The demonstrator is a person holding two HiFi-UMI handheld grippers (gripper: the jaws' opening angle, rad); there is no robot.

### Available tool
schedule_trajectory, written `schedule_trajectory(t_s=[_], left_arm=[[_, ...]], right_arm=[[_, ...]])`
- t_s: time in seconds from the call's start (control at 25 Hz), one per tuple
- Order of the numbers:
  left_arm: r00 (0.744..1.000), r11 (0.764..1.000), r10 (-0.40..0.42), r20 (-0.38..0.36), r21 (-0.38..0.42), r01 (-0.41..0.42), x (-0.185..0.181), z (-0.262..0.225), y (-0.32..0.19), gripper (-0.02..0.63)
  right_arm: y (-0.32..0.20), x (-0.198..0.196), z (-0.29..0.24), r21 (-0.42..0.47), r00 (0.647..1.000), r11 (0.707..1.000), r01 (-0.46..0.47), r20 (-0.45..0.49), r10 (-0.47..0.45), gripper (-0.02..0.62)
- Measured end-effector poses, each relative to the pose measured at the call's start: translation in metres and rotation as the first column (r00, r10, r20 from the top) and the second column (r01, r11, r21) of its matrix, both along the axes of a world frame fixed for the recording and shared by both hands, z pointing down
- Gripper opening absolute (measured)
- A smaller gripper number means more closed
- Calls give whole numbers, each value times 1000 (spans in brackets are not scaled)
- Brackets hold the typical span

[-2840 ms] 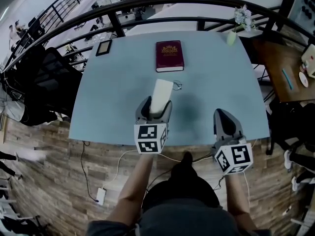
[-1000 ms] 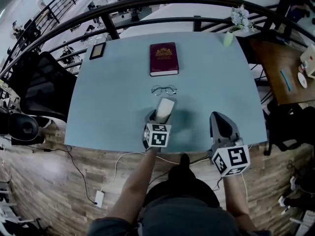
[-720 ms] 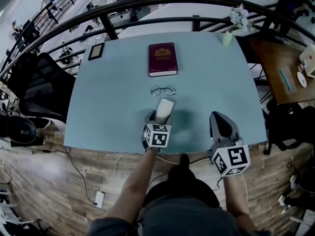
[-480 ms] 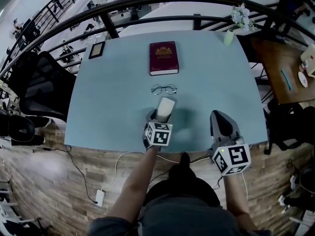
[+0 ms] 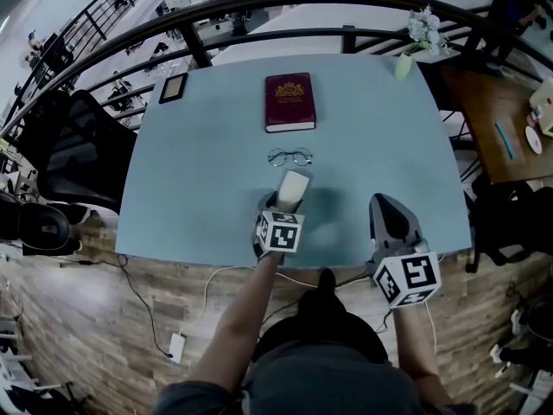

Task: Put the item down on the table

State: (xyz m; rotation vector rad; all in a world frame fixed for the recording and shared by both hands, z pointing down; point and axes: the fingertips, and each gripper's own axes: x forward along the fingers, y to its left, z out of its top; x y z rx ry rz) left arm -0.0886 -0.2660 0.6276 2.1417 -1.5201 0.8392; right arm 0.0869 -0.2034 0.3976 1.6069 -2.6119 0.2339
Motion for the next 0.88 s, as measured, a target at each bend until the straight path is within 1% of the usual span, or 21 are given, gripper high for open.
schedule_trajectory(t_s=[0.44,0.56,0.72,0.88], left_arm=[[999,999,-9,-34,-49,7,-2,3,-5,313],[1000,998,0,-24,-66,-2,-1,2,-3,317],[1000,999,16,9,-49,-16,2,-3,2,321],[1000,1000,6,6,-20,-6,3,-15,3,321]], right_arm=[[3,3,-1,2,1000,1000,3,7,-3,3],[2,3,0,1,1000,1000,5,5,-5,3],[1,3,1,0,1000,1000,8,4,-8,3],[-3,4,-2,0,1000,1000,11,4,-11,3]])
